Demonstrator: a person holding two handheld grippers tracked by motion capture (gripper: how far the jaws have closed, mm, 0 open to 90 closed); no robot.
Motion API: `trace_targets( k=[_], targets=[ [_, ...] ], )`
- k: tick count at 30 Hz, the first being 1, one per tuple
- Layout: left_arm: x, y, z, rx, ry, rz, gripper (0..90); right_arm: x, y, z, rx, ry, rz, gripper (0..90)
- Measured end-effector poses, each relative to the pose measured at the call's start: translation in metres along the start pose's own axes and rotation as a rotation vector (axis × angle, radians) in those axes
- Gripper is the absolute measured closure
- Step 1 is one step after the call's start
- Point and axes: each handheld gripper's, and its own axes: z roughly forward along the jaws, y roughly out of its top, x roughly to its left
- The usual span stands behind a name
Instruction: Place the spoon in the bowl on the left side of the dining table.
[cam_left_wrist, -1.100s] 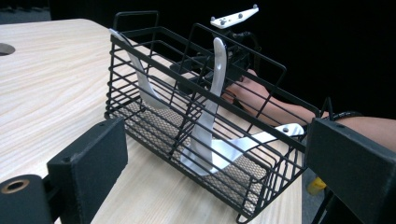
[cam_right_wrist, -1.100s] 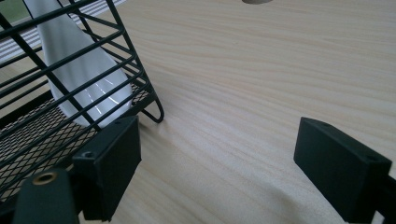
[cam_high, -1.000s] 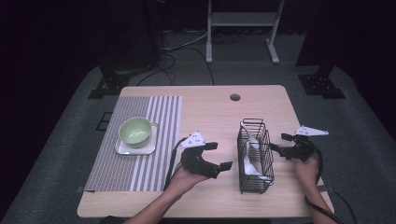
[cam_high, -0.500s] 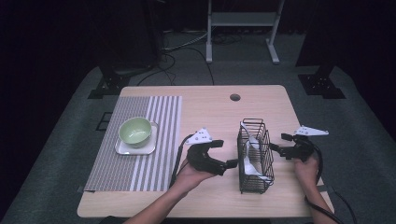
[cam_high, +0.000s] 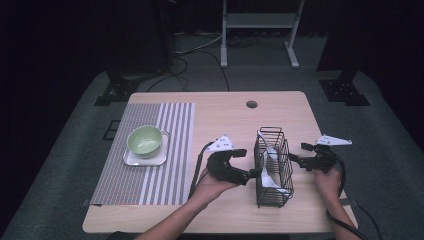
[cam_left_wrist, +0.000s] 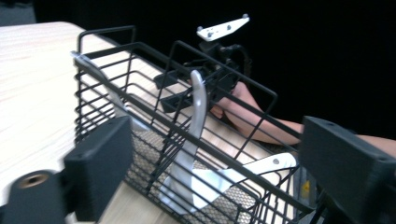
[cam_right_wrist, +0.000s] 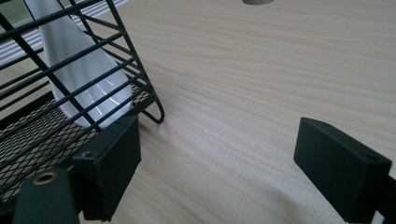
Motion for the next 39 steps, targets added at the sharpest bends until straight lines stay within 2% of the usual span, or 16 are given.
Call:
trace_targets(
  k=[15,18,19,27,33,39],
  targets=[
    [0.0,0.004,0.015,0.016,0.014,0.003,14.2,0.0,0.0,0.0,0.0,0.003,-0.006,13.7],
    [-0.003,0.008,0.018,0.016,0.017,0.014,17.5,0.0,0.0,0.0,0.001,0.004,-0.007,13.7],
    [-0.003,0.008,0.018,0.016,0.017,0.014,21.2,0.0,0.0,0.0,0.001,0.004,-0.007,13.7],
    [-0.004,0.015,0.022,0.005,0.031,0.026,27.2,0.0,0.0,0.0,0.0,0.005,-0.007,13.7],
    [-0.006,0.018,0.026,0.011,0.045,0.042,41.3,0.0,0.0,0.0,-0.001,0.008,-0.007,13.7],
    [-0.005,0.018,0.03,0.014,0.061,0.048,47.0,0.0,0.0,0.0,-0.002,0.009,-0.007,13.7]
  ],
)
